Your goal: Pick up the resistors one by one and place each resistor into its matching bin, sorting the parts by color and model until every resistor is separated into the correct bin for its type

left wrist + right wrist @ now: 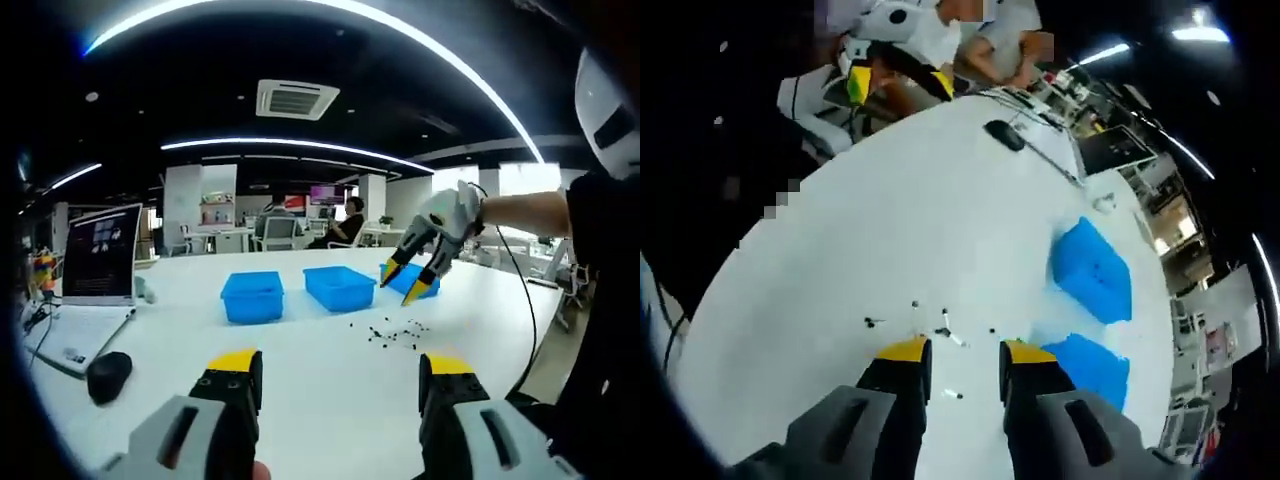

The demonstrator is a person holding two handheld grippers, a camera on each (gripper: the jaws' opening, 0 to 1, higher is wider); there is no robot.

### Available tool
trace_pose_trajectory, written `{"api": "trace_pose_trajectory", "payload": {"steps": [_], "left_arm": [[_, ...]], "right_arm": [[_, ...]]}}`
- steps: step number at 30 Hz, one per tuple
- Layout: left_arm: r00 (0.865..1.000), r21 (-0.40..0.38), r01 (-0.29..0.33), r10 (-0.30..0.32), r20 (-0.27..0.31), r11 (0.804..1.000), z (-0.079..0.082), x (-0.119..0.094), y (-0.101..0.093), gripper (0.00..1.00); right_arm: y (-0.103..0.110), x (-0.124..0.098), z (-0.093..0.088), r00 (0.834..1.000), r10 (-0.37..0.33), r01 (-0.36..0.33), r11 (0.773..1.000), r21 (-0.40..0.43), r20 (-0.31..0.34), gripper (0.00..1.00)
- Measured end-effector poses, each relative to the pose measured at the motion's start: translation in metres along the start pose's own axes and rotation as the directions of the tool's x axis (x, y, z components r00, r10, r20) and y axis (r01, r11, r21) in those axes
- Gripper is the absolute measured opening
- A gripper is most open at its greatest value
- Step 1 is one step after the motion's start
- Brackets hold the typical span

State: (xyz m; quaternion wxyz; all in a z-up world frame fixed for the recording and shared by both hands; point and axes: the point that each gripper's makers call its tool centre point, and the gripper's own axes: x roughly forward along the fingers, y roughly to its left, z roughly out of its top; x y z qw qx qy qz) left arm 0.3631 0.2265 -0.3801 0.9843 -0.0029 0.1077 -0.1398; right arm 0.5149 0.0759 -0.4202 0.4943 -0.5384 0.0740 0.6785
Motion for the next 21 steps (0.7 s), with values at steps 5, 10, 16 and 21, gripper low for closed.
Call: {"api": "trace_pose_trajectory", "payload": {"steps": [5,10,16,21], "left_arm": [[1.0,-0.004,-0.001,0.001,-0.007,1.0,-0.004,0.001,0.0,0.64],[1.0,-0.016,-0.006,0.006,-0.014,1.0,-0.009,0.002,0.001,0.64],[1.0,-0.029,-0.016,0.016,-0.017,0.999,-0.012,0.004,0.005,0.64],[1.0,-0.041,-0.023,0.022,-0.014,0.999,-0.014,0.005,0.005,0.64]], "right_arm": [[0.008,0.022,-0.004,0.989,0.13,-0.14,0.975,-0.171,-0.069,0.25],[0.012,0.035,-0.014,0.968,0.195,-0.233,0.93,-0.285,-0.158,0.23],[0.014,0.045,-0.015,0.952,0.252,-0.296,0.906,-0.302,-0.177,0.21],[0.019,0.053,-0.02,0.926,0.312,-0.367,0.874,-0.318,-0.211,0.18]]}}
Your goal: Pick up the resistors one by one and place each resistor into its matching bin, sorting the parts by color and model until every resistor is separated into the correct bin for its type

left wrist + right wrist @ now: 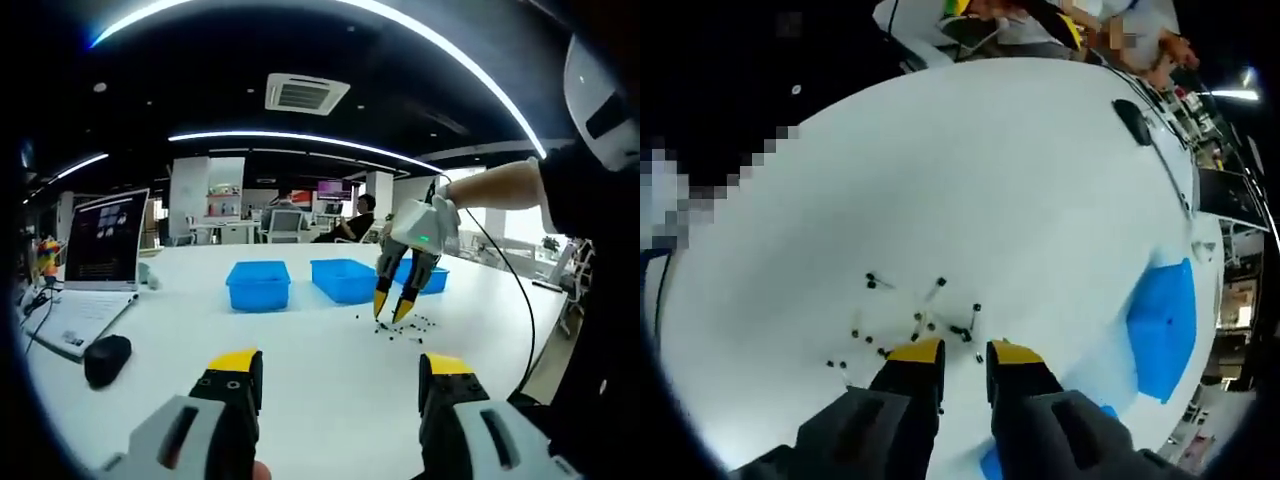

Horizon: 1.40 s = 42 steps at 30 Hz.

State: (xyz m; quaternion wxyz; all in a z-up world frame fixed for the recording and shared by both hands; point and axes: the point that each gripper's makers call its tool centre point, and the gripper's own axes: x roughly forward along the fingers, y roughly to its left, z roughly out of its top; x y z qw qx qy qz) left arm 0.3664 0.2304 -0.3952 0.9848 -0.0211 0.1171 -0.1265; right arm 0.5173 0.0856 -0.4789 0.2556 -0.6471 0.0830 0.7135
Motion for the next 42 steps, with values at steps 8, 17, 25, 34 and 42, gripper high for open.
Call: {"api": "trace_pose_trajectory", "payload": {"steps": [8,17,25,34,42], "left_arm": [[1.0,-0.009,0.023,-0.023,-0.011,1.0,-0.006,0.006,-0.007,0.64],[1.0,-0.017,0.027,-0.027,-0.011,0.999,-0.007,0.008,-0.003,0.64],[0.999,-0.012,0.037,-0.037,0.007,0.999,-0.001,0.011,-0.006,0.64],[0.997,0.03,0.066,-0.068,0.04,0.997,0.022,0.018,-0.02,0.64],[0.995,0.049,0.076,-0.079,0.057,0.996,0.032,0.021,-0.031,0.64]], "right_arm": [[-0.001,0.008,0.0,0.998,0.069,-0.069,0.998,0.005,-0.008,0.08],[-0.002,0.002,0.0,0.999,0.038,-0.038,0.998,0.06,0.002,0.07],[-0.008,-0.037,0.0,0.978,-0.172,0.126,0.939,0.319,0.119,0.07],[0.009,-0.096,0.006,0.765,-0.593,0.232,0.617,0.752,0.25,0.07],[0.043,-0.142,0.001,0.434,-0.9,0.244,0.152,0.958,0.033,0.07]]}}
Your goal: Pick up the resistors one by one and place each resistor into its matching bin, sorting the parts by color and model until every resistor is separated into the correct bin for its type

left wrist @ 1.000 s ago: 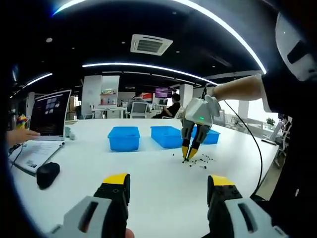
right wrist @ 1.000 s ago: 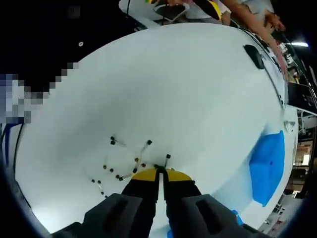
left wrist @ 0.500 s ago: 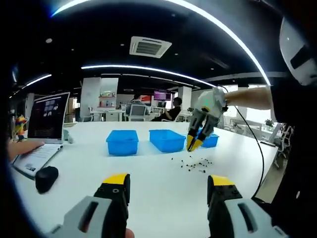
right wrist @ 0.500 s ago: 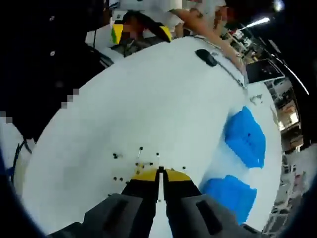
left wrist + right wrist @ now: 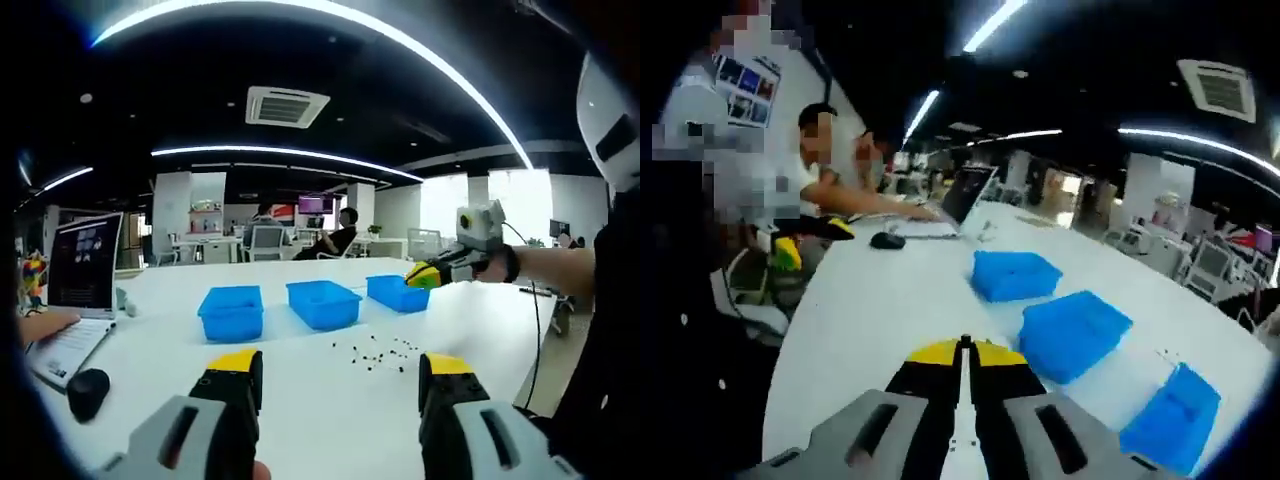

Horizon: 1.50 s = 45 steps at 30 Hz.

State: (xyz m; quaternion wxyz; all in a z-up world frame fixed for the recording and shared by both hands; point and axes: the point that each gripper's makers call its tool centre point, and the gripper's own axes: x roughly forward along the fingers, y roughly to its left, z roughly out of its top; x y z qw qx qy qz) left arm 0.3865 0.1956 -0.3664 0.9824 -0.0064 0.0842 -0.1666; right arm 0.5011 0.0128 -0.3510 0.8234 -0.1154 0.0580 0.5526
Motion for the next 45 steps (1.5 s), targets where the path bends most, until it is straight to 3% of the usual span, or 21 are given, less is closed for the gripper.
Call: {"api": "trace_pose_trajectory", "payload": {"steps": [2,6,12,15,19,26,33,39,45], "left_arm": [[1.0,0.0,0.0,0.0,0.001,1.0,0.001,0.001,-0.001,0.64],[1.0,0.004,0.006,-0.006,0.002,1.0,0.003,0.001,-0.004,0.64],[1.0,0.008,-0.001,0.001,-0.001,1.0,0.004,-0.004,-0.001,0.64],[1.0,0.004,-0.021,0.02,0.006,1.0,0.006,-0.009,0.005,0.64],[0.998,-0.007,-0.057,0.057,0.015,0.998,0.006,-0.015,0.014,0.64],[0.993,-0.023,-0.11,0.111,0.036,0.994,0.01,-0.026,0.031,0.64],[0.99,-0.034,-0.128,0.129,0.047,0.991,0.011,-0.032,0.037,0.64],[0.99,-0.04,-0.133,0.135,0.049,0.99,0.009,-0.036,0.039,0.64],[0.989,-0.046,-0.139,0.141,0.05,0.989,0.008,-0.038,0.04,0.64]], "right_arm": [[-0.002,-0.012,0.004,0.994,-0.094,0.09,0.994,0.061,0.064,0.07],[0.011,-0.022,0.016,0.964,-0.198,0.177,0.976,0.128,0.176,0.07],[0.015,-0.001,0.044,0.953,-0.195,0.175,0.979,0.104,0.232,0.07],[0.011,0.023,0.064,0.952,-0.18,0.166,0.983,0.077,0.247,0.07],[0.007,0.071,0.092,0.959,-0.111,0.097,0.993,0.062,0.262,0.07],[-0.017,0.153,0.119,0.971,-0.061,0.056,0.998,0.028,0.233,0.07],[-0.052,0.235,0.118,0.985,-0.1,0.1,0.995,0.008,0.139,0.07],[-0.069,0.274,0.113,0.988,-0.129,0.127,0.992,0.021,0.088,0.07],[-0.076,0.297,0.1,0.987,-0.151,0.149,0.988,0.046,0.045,0.08]]}}
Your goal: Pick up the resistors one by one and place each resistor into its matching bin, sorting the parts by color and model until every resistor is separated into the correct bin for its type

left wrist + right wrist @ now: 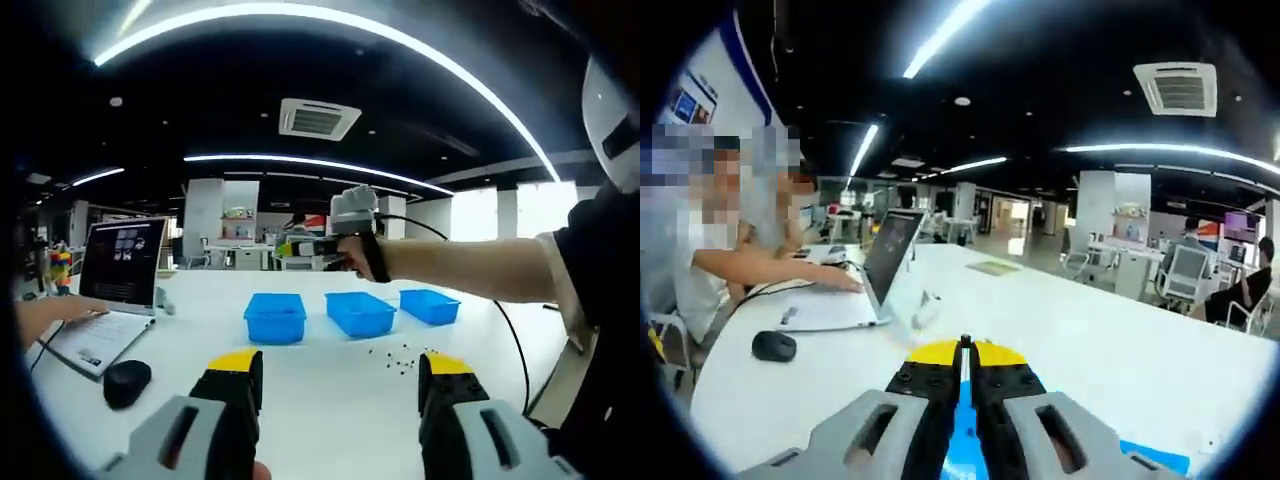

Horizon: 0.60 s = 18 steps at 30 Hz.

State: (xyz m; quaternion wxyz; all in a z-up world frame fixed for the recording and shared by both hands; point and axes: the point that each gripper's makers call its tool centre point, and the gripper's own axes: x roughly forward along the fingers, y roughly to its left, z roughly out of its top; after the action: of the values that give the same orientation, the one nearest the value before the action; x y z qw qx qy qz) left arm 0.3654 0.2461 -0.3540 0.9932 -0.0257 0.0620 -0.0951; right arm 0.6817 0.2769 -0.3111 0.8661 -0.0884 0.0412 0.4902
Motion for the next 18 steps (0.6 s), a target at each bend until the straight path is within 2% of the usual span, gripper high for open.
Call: {"api": "trace_pose_trajectory", "payload": {"steps": [1,4,5,10,18], "left_arm": [[1.0,0.0,0.001,-0.001,0.0,1.0,0.0,0.0,0.0,0.64],[1.0,0.003,0.008,-0.008,0.0,1.0,0.0,0.0,-0.003,0.64],[1.0,0.004,0.009,-0.009,0.0,1.0,0.0,0.0,-0.004,0.64],[1.0,0.001,0.012,-0.012,0.001,1.0,0.0,0.0,-0.005,0.64],[0.999,0.004,0.034,-0.034,0.004,0.999,-0.001,0.006,-0.01,0.64]], "right_arm": [[-0.001,0.002,-0.003,1.0,-0.004,0.004,1.0,0.009,-0.008,0.12],[0.0,0.002,-0.009,1.0,-0.019,0.019,0.999,0.028,-0.021,0.34],[0.001,-0.001,-0.009,1.0,-0.021,0.022,0.999,0.027,-0.018,0.37],[0.004,-0.016,-0.008,1.0,-0.011,0.012,1.0,0.029,-0.01,0.38],[0.016,-0.095,-0.015,0.999,0.032,-0.033,0.999,0.035,0.036,0.39]]}}
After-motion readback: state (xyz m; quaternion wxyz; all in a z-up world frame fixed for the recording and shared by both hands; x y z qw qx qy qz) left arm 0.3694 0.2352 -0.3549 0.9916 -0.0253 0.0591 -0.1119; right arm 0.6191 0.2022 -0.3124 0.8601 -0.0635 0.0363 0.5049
